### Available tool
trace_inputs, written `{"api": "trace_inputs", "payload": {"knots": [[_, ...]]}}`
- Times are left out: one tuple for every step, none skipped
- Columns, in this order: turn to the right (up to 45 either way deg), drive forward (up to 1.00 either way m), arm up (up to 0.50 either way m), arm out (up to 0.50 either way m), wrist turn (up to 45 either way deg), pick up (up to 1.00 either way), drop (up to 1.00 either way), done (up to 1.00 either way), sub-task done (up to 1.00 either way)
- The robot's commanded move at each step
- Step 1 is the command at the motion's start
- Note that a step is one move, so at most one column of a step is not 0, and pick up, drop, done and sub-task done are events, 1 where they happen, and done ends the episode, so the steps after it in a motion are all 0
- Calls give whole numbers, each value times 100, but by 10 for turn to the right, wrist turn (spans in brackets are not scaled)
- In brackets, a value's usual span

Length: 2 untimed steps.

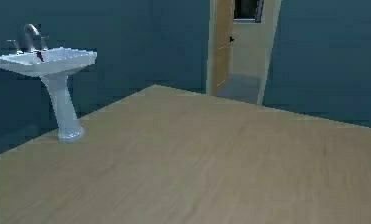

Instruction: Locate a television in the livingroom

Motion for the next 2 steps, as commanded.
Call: {"api": "trace_inputs", "payload": {"knots": [[-450,0,0,0,0,0,0,0,0],[-450,0,0,0,0,0,0,0,0]]}}
